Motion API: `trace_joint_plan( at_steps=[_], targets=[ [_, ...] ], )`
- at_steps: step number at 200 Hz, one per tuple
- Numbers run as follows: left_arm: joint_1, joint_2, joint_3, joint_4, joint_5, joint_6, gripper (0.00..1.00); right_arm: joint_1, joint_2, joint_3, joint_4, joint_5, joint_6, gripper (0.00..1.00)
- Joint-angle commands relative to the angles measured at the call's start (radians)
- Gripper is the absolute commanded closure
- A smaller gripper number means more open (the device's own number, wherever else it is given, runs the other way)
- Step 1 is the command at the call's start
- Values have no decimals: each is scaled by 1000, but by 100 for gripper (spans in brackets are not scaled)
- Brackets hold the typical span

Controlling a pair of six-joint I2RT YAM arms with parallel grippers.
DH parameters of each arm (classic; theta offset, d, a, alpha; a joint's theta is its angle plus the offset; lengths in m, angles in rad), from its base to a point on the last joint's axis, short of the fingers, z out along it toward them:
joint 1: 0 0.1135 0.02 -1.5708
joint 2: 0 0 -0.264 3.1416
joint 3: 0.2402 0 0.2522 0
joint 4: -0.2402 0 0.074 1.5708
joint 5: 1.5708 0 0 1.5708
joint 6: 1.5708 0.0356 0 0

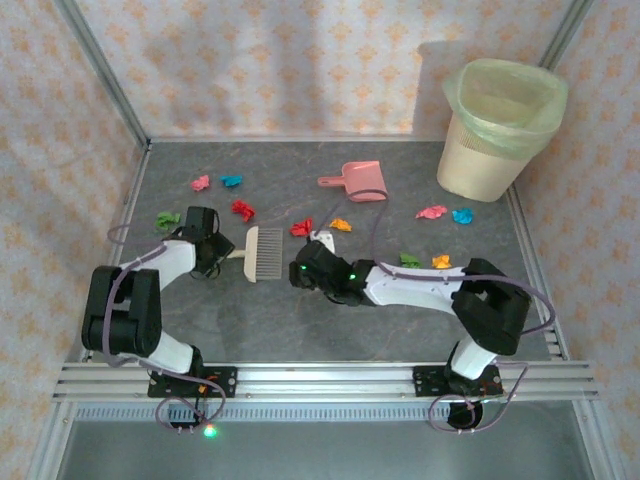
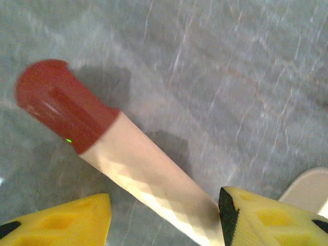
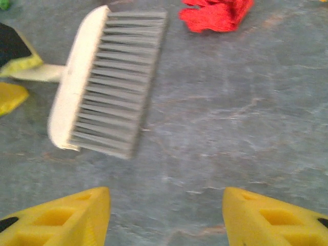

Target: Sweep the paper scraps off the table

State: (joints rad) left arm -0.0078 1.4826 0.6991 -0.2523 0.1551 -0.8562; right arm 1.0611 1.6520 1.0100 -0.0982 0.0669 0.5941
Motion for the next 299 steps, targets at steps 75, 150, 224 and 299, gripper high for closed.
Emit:
trace_joint_plan(
  at_steps=[75,150,224,299],
  targets=[
    [-172,-267,-235,11,-20,-205,50,72,251,266,-168,78,140,44],
    [-188,-383,-196,-69,-54,-208,25,184,340,403,-288,205,80,46],
    [-135,-511,-44,-235,-149,-21,15,210,489,574,-463,272,12,47],
    [-95,-254,28,-132,55,126,23,204,510,602,-581,415,-90,50]
  ],
)
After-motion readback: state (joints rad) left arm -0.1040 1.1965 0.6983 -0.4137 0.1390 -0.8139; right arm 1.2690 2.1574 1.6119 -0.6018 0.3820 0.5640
